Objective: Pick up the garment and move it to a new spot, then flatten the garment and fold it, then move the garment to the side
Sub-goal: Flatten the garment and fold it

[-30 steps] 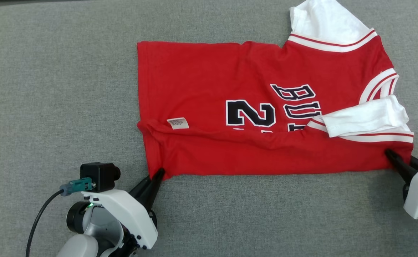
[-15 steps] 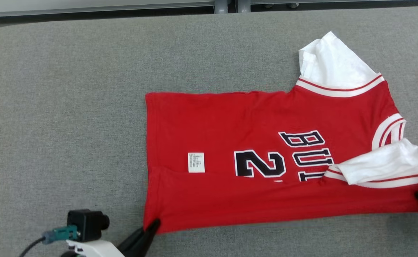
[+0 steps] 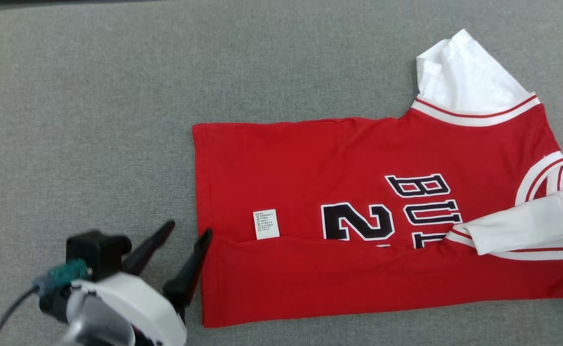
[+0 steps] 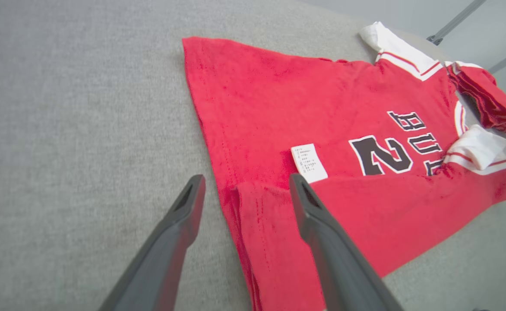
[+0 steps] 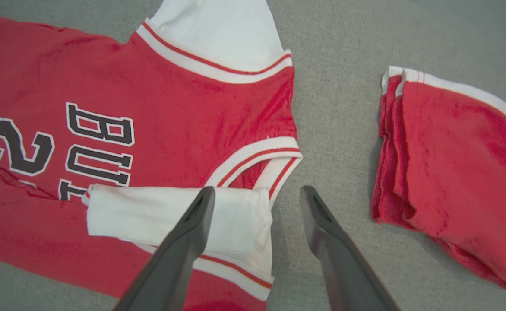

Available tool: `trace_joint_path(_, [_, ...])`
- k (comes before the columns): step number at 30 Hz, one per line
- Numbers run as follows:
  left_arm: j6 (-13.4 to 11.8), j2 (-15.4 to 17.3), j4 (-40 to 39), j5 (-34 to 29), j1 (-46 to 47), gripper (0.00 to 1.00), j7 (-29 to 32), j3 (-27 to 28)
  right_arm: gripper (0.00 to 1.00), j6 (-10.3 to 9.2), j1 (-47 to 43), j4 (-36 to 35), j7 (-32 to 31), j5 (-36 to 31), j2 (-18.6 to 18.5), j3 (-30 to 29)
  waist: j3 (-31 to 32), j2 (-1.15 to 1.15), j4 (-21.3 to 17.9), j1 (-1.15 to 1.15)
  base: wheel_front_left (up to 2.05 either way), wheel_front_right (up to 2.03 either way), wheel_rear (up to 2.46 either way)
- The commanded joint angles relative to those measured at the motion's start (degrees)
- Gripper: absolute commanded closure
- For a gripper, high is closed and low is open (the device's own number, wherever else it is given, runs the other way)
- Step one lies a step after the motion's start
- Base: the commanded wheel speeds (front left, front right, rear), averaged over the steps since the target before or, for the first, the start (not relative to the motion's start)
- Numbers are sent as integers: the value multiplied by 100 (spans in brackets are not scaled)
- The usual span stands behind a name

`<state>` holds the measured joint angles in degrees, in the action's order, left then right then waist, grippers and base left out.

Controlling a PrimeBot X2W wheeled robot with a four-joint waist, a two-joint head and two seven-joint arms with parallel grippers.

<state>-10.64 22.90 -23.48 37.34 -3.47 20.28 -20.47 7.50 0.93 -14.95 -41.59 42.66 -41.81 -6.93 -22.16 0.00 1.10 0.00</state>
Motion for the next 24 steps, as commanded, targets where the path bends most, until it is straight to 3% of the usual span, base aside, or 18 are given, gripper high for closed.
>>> trace_joint_path(1, [54, 94, -20, -105, 672, 0, 195, 77, 0, -2, 589, -85, -121, -31, -163, 34, -406, 0, 26, 0, 0, 0, 0])
trace_joint_path(7, [337, -123, 703, -20, 2369, 0, 737, -86, 0, -2, 2327, 338, -524, -325, -185, 457, -1060, 0, 306, 0, 0, 0, 0])
trace_joint_path(13, [735, -497, 1928, -141, 3892, 0, 909, -408, 0, -2, 4077, 1431, -766, -954, 159, 995, -1519, 0, 697, 0, 0, 0, 0])
trace_joint_path(18, [1051, -729, 2611, -99, 4377, 0, 953, -682, 0, -2, 4773, 2234, -668, -1248, 396, 1357, -1624, 0, 879, 0, 0, 0, 0])
trace_joint_path(24, [1255, -912, 3010, -19, 4548, 0, 967, -874, 0, -2, 5165, 2822, -481, -1354, 453, 1690, -1705, 0, 928, 0, 0, 0, 0])
